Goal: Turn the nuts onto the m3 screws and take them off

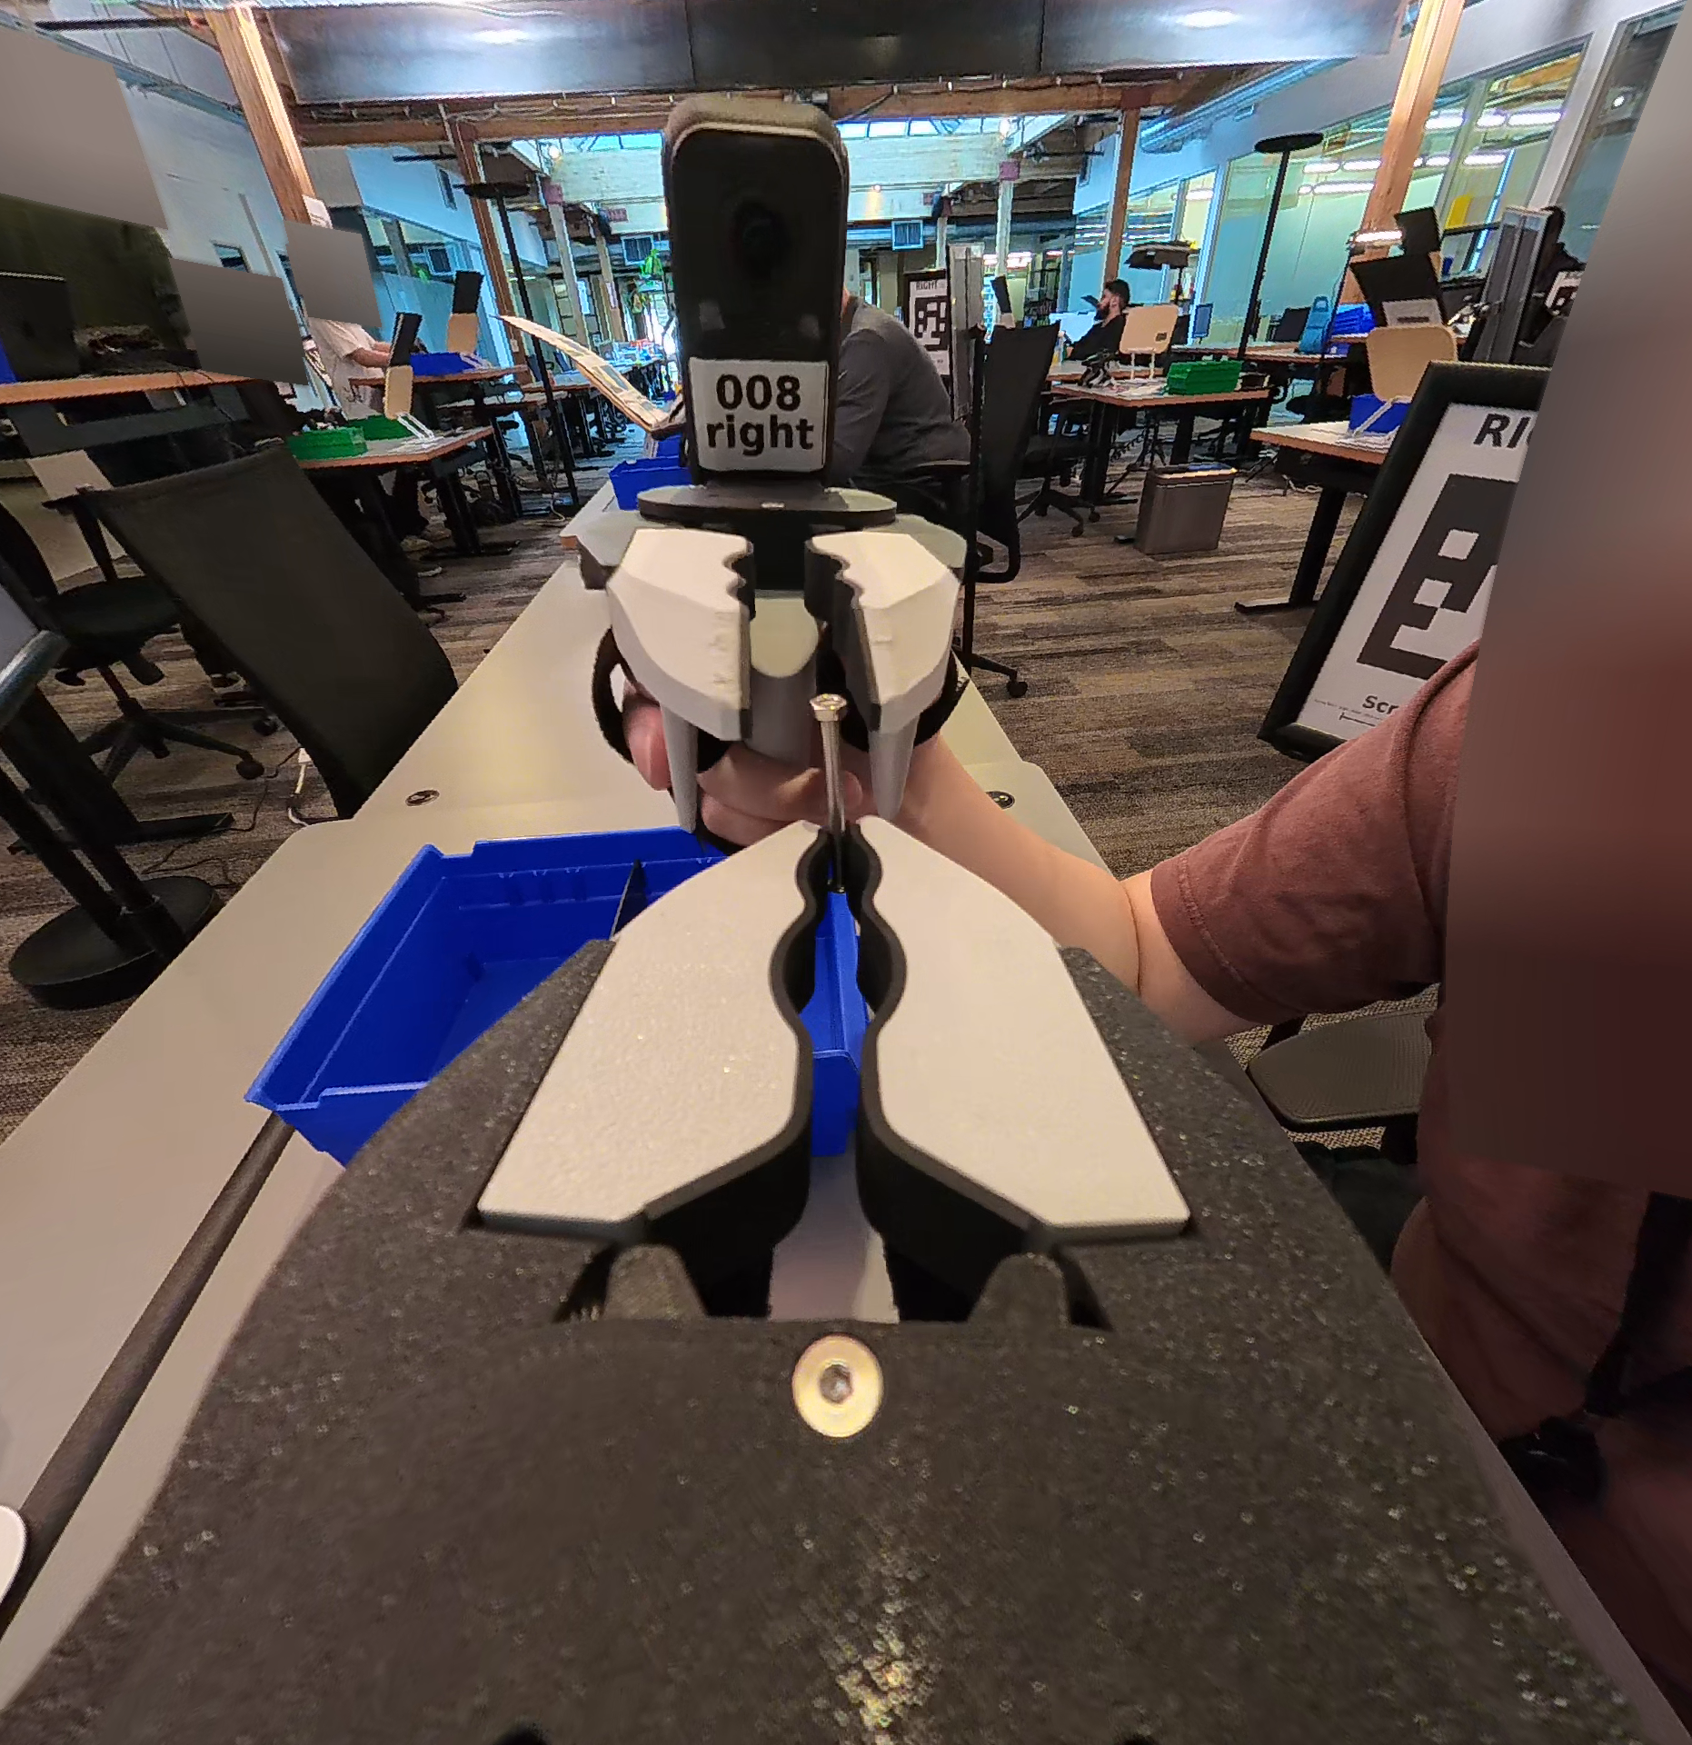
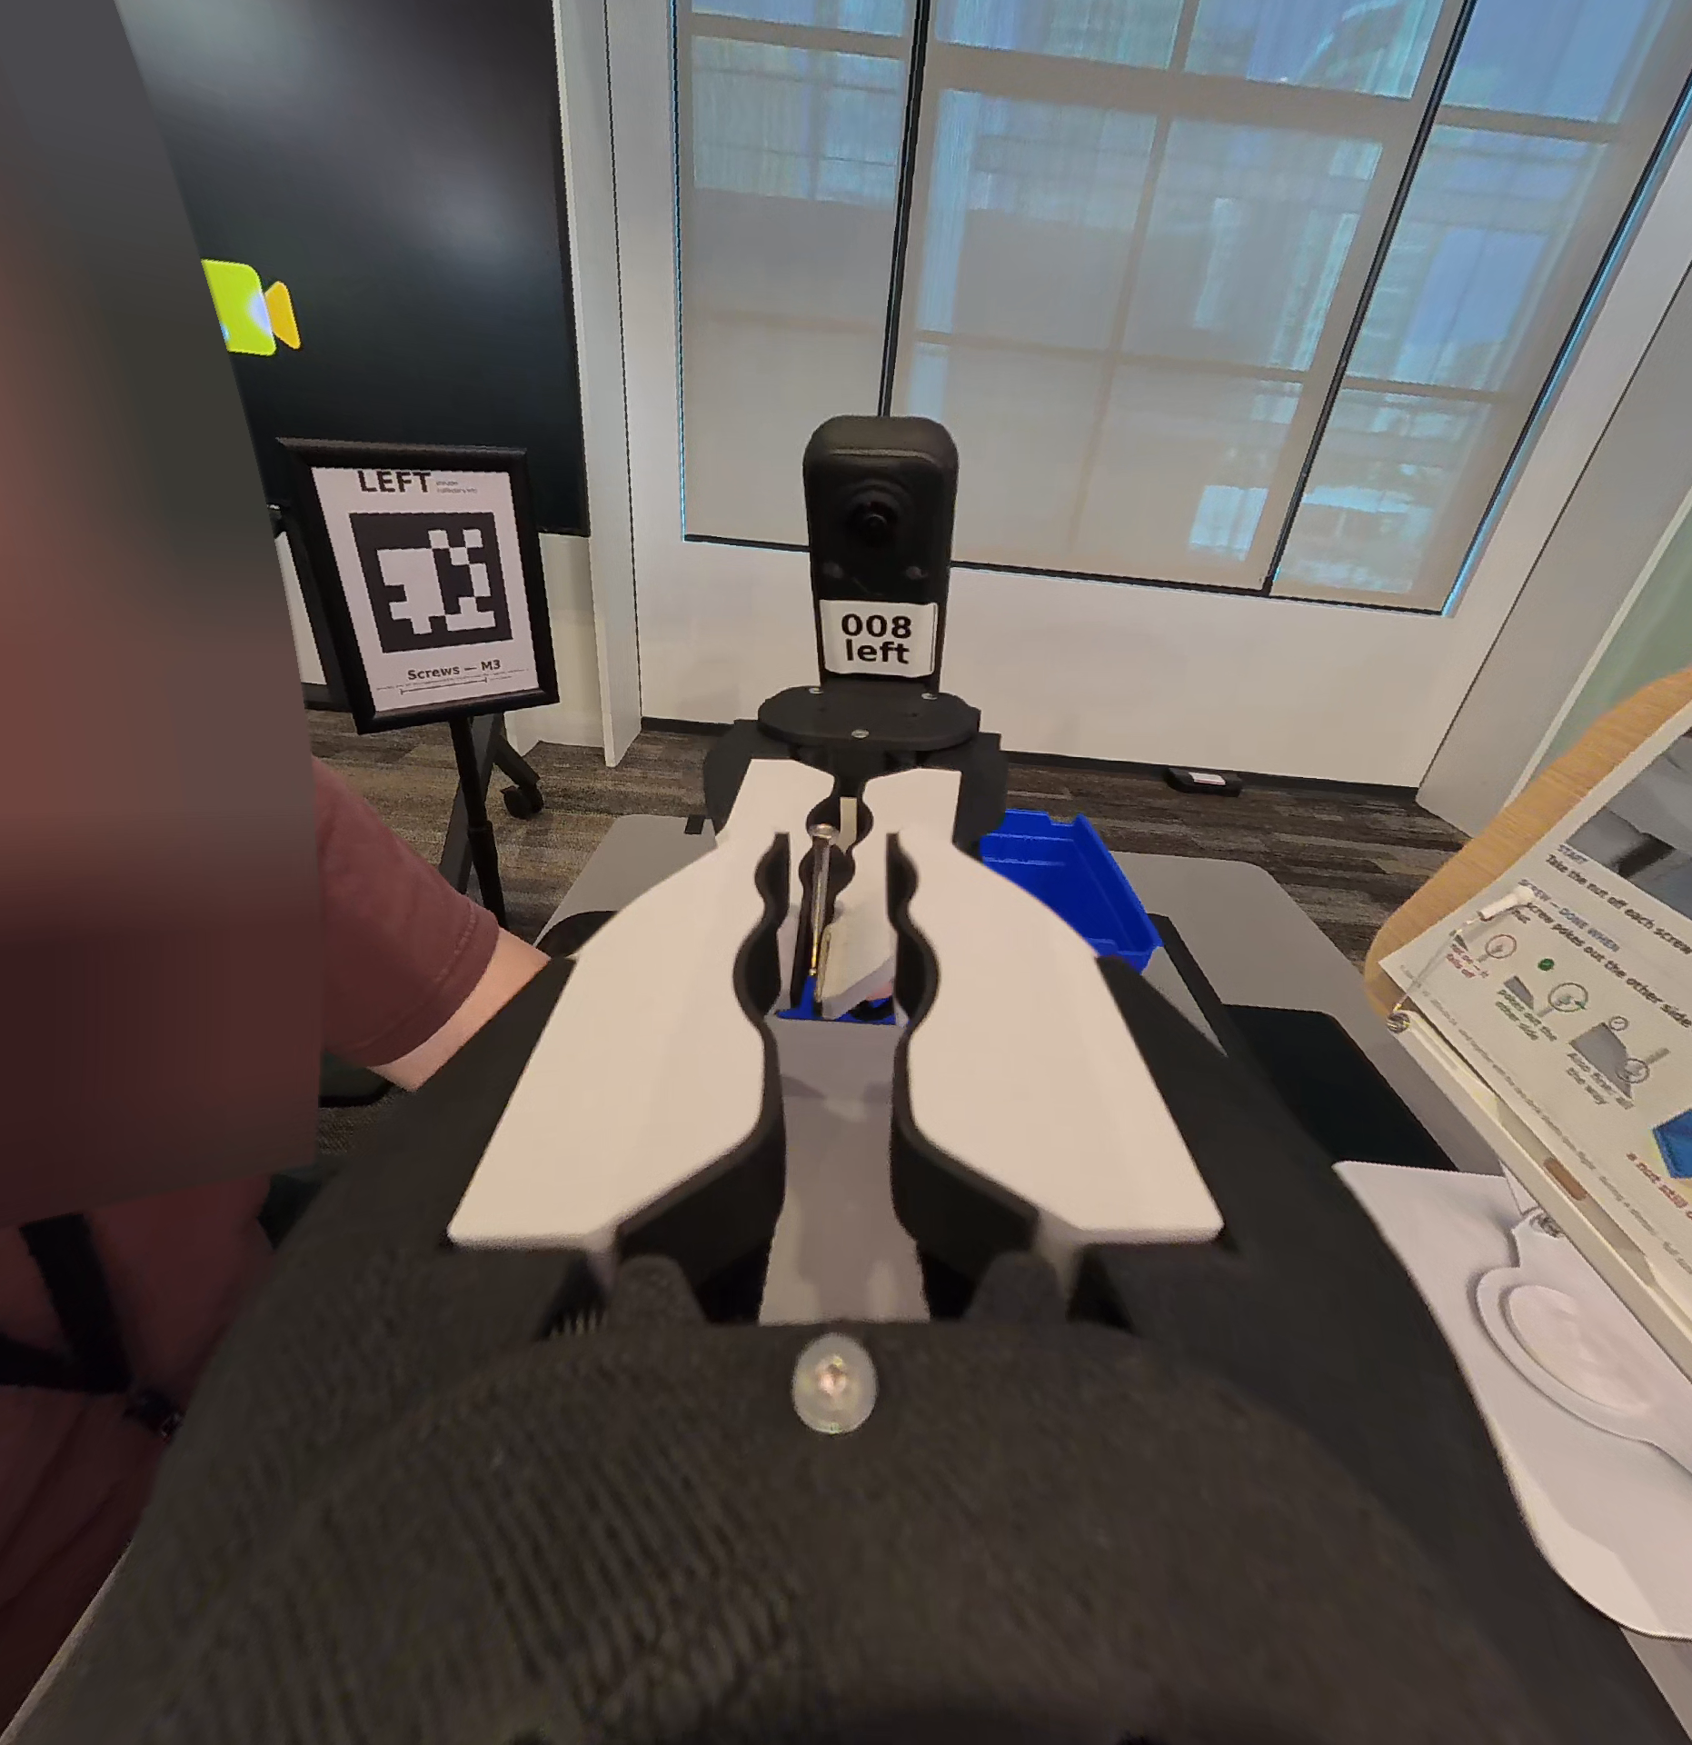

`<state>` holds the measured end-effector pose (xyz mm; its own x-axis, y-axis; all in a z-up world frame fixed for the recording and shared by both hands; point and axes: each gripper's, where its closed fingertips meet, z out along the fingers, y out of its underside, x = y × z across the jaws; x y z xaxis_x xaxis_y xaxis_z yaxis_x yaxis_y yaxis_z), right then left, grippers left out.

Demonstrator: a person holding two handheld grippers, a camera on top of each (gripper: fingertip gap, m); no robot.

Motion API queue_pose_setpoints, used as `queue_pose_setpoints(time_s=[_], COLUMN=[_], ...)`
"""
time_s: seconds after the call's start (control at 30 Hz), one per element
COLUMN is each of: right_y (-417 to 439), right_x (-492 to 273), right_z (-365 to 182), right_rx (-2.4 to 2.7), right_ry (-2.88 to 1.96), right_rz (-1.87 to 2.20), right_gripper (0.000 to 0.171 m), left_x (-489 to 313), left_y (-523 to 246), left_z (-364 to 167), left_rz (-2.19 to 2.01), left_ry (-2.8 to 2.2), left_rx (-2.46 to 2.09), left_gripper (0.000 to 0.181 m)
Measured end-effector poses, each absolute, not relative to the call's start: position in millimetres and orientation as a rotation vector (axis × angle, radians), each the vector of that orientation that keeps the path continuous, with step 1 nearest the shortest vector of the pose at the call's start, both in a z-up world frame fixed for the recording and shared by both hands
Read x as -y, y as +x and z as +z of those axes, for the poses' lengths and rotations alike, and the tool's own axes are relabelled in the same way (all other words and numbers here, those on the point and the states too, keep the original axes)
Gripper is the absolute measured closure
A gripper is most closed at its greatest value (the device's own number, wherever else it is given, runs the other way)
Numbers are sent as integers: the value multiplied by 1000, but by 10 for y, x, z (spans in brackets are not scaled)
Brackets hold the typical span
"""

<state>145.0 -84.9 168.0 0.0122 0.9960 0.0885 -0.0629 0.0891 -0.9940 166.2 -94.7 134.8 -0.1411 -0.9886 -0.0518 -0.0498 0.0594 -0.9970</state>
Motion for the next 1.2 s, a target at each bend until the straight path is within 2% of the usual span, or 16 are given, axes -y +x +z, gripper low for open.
queue_pose_setpoints(time_s=[0.57, 0.93, 1.2], right_y=[1460, 1620, 1685], right_x=[941, 1543, 1707], right_z=[1674, 1678, 1639], right_rx=[1251, 1486, 1546], right_ry=[-1041, -580, -403], right_rz=[1263, 1818, 1979], right_gripper=[166, 166, 166], left_x=[1021, 1678, 1868], left_y=[1681, 1762, 1742], left_z=[1345, 1357, 1353], left_rz=[-1277, -1747, -2020], left_ry=[-1110, -882, -790], left_rx=[-1415, -1635, -1696], left_gripper=[178, 178, 178])
